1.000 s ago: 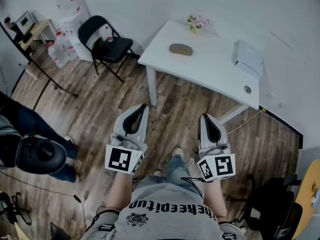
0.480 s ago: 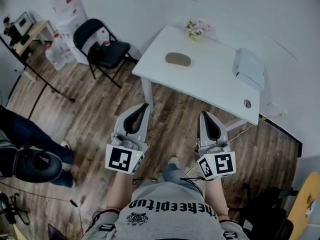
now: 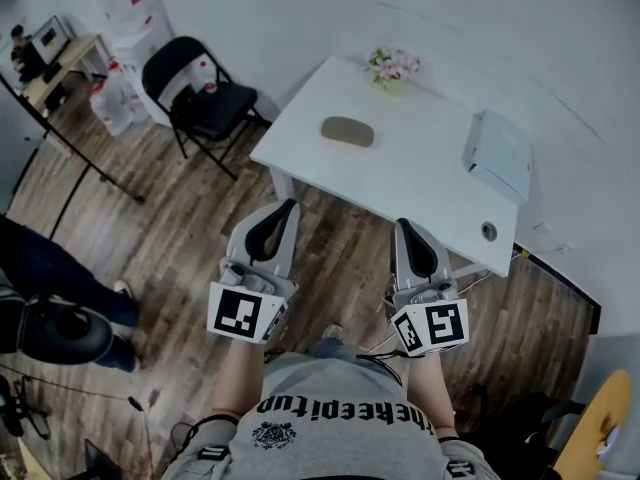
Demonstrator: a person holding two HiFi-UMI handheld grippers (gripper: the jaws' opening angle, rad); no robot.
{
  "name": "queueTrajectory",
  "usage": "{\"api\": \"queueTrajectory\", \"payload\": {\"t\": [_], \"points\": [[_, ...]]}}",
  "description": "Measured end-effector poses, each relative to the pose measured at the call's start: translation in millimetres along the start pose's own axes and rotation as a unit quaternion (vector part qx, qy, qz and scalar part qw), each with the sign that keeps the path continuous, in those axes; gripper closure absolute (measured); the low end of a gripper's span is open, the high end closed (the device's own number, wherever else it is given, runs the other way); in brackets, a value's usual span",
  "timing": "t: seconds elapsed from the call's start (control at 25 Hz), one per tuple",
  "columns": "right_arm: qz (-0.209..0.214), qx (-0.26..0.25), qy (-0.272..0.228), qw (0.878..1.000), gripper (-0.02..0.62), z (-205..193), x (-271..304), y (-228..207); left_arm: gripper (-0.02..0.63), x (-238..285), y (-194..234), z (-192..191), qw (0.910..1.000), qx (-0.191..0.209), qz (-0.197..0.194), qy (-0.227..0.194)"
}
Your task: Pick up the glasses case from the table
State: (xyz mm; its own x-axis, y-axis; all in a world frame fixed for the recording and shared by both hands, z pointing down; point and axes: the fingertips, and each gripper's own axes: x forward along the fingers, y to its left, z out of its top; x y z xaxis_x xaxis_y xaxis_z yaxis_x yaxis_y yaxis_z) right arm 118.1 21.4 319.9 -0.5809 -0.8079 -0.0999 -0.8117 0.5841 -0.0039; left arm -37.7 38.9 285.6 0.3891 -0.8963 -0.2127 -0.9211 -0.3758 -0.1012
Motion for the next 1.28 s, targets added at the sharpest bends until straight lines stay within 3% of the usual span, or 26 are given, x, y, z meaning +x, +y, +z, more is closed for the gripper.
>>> {"api": "queueTrajectory", "payload": {"t": [0.28,0.64,1.28], "points": [[0.018,0.01,0.004,1.0,0.592,-8,13,-29,0.592,29,-13,-7,0.9999,0.008,0.008,0.004],[0.032,0.019,0.013,0.999,0.592,-19,41,-40,0.592,49,2,-21,0.9996,0.007,0.018,0.021],[-0.005,0.019,0.015,1.0,0.592,-25,129,-71,0.592,134,62,-42,0.9996,-0.005,-0.026,0.011]]}}
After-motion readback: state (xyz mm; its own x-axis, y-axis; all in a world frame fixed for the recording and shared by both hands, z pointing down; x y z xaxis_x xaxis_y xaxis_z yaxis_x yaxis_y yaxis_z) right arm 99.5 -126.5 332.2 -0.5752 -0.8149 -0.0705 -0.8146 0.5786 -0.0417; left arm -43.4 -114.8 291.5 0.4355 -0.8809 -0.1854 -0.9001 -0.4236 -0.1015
